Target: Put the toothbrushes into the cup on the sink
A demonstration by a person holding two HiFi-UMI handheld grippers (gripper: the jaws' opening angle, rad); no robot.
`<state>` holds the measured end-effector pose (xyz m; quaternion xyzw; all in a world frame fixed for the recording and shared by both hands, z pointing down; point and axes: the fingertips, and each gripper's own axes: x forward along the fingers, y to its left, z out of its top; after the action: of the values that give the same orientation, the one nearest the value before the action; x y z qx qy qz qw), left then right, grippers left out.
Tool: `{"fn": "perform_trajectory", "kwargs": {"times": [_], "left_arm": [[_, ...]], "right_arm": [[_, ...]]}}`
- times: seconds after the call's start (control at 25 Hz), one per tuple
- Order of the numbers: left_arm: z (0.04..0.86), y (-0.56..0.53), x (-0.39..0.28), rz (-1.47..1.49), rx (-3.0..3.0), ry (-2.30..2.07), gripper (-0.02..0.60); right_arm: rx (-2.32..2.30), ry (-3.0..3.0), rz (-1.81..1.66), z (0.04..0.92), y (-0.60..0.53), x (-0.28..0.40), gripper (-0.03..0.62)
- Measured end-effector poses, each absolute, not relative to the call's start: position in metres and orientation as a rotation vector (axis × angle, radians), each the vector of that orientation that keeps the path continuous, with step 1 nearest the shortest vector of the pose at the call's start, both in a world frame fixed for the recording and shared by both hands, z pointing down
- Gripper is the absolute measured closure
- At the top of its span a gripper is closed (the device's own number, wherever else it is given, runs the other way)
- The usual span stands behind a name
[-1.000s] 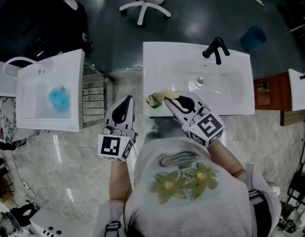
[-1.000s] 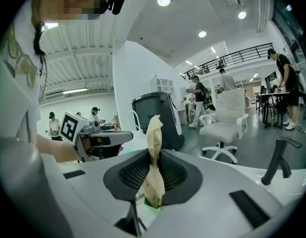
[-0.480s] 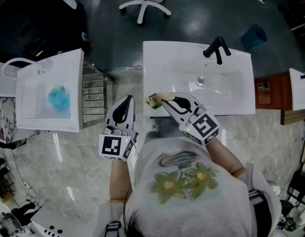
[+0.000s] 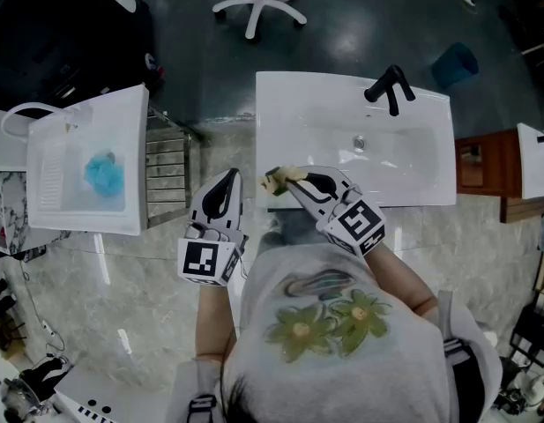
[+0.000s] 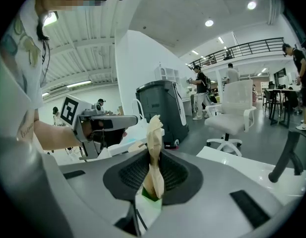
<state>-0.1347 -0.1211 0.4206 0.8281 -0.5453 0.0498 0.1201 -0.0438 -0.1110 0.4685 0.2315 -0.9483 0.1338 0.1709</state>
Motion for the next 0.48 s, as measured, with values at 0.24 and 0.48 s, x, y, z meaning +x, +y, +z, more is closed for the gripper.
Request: {"fn": "perform_trajectory", "kwargs": {"times": [0.24, 0.48], "left_arm": [[0.425, -0.124, -0.139, 0.155, 2.400, -1.604, 0.563], [0.428, -0.125, -0.139, 0.142, 2.417, -1.587, 0.563]], "right_arm": [[0.615, -2.670, 0.405, 0.480, -0.111, -0.047, 0.519], [0.590, -2.639, 0.414, 0.493, -0.113, -0.050, 0.519]]}}
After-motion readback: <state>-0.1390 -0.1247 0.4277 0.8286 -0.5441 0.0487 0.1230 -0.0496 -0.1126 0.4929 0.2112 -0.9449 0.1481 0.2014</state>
